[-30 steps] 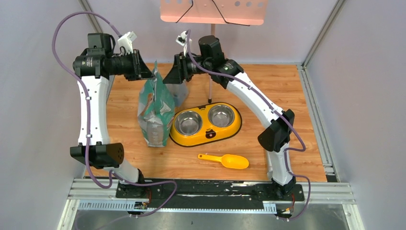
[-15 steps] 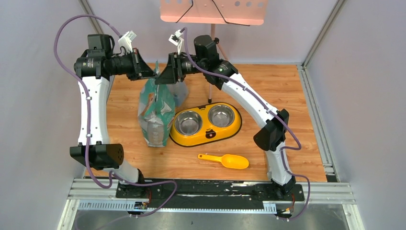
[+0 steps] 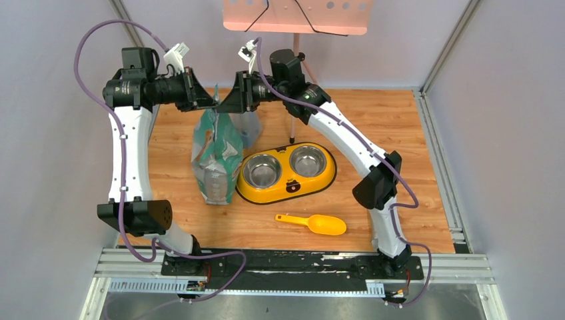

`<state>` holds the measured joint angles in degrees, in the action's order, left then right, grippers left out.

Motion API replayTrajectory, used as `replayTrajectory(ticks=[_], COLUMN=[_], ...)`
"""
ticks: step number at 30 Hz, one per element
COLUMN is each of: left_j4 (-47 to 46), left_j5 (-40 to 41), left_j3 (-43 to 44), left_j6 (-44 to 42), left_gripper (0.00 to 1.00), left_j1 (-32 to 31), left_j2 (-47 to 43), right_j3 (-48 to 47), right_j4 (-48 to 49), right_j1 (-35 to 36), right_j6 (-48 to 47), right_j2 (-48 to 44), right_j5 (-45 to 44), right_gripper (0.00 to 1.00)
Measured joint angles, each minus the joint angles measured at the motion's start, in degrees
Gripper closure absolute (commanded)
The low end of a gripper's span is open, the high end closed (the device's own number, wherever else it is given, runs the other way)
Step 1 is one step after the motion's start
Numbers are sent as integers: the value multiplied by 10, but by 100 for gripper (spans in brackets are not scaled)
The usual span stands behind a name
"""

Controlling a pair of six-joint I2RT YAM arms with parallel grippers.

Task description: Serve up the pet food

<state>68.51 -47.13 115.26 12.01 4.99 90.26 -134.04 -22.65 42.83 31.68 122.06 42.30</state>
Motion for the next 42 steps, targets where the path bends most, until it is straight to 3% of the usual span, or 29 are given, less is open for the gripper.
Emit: replayTrajectory(ticks=[5, 8, 12, 17, 24, 42], left_j4=[1, 3, 4, 9, 15, 19], left_j5=[10, 21, 42, 55, 56, 55], left_j3=[16, 32, 42, 34, -9, -20], left_j6=[-6, -9, -15, -19, -19, -19], left_gripper=[52, 44, 43, 48, 71, 80], left_j1=[0, 0, 3, 5, 5, 7], left_j2=[0, -3, -15, -27, -33, -33], right_j3=[0, -3, -4, -4, -5, 1], right_j4=[-1, -1, 2, 10, 36, 62], right_j1=[0, 0, 0, 0, -12, -23], right_j6=[3, 9, 19, 36, 59, 85], right_j2=[12, 24, 39, 45, 45, 43], right_j5=[-4, -3, 4, 24, 46, 81], right_gripper=[69, 66, 65, 68, 71, 66])
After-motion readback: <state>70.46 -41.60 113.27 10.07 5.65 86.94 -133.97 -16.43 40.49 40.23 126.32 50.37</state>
